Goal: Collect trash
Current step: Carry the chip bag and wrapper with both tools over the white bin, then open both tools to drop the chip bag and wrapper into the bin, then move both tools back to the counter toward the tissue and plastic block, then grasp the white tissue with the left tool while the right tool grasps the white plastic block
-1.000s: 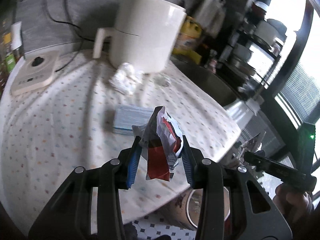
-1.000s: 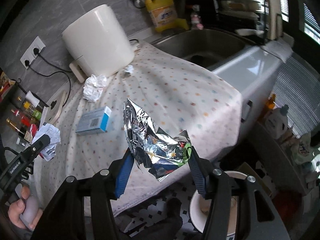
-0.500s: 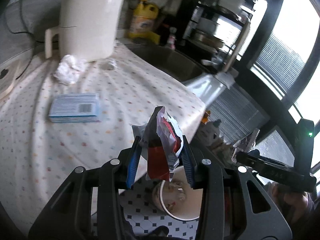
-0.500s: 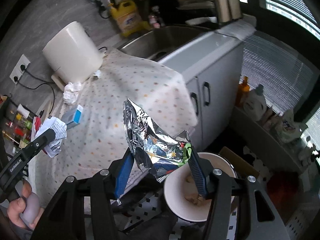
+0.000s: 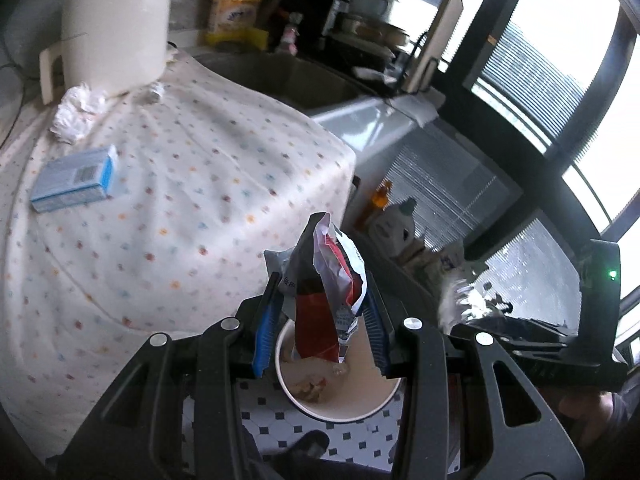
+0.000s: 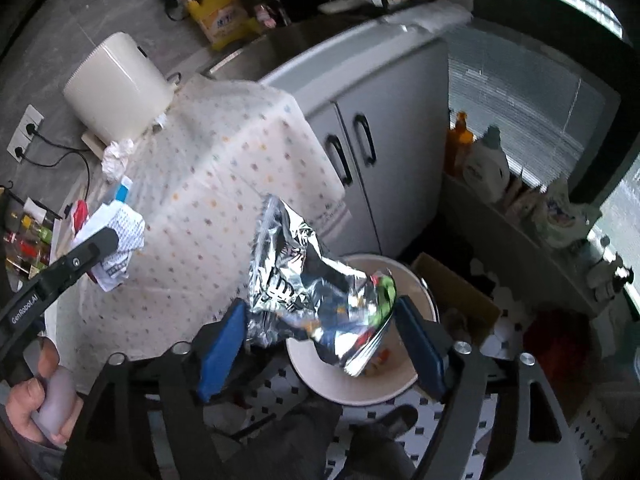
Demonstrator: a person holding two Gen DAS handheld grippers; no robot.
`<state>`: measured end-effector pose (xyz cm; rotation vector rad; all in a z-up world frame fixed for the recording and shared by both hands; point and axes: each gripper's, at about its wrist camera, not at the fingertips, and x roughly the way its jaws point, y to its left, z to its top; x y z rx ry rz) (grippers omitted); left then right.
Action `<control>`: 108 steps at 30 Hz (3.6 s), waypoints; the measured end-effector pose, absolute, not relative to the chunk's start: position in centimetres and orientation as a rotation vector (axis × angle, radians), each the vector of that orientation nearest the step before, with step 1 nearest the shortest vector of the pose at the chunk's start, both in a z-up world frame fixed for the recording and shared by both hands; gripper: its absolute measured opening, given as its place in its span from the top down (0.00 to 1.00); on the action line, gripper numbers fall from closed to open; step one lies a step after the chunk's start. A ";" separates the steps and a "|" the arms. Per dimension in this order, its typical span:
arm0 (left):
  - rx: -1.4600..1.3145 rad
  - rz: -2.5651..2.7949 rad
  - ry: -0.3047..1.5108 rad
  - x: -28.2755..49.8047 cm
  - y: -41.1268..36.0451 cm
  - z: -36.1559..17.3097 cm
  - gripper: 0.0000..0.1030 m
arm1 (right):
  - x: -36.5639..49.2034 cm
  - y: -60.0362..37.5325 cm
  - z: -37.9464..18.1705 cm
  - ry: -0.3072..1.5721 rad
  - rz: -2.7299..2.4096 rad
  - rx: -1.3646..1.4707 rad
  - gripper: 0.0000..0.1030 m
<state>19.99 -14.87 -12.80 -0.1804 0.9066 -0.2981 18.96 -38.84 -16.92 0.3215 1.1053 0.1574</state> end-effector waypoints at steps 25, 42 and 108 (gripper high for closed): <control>-0.141 -0.486 1.095 19.4 -21.8 -19.8 0.51 | 14.5 -47.3 -18.7 1.105 -0.006 0.441 0.22; -0.190 -0.339 0.942 20.9 -13.0 -13.9 0.06 | 18.4 -40.2 -16.0 1.073 0.128 0.382 0.24; -0.228 -0.168 0.810 44.4 17.3 -13.0 0.91 | 48.5 -6.2 -12.5 1.023 0.315 0.141 0.33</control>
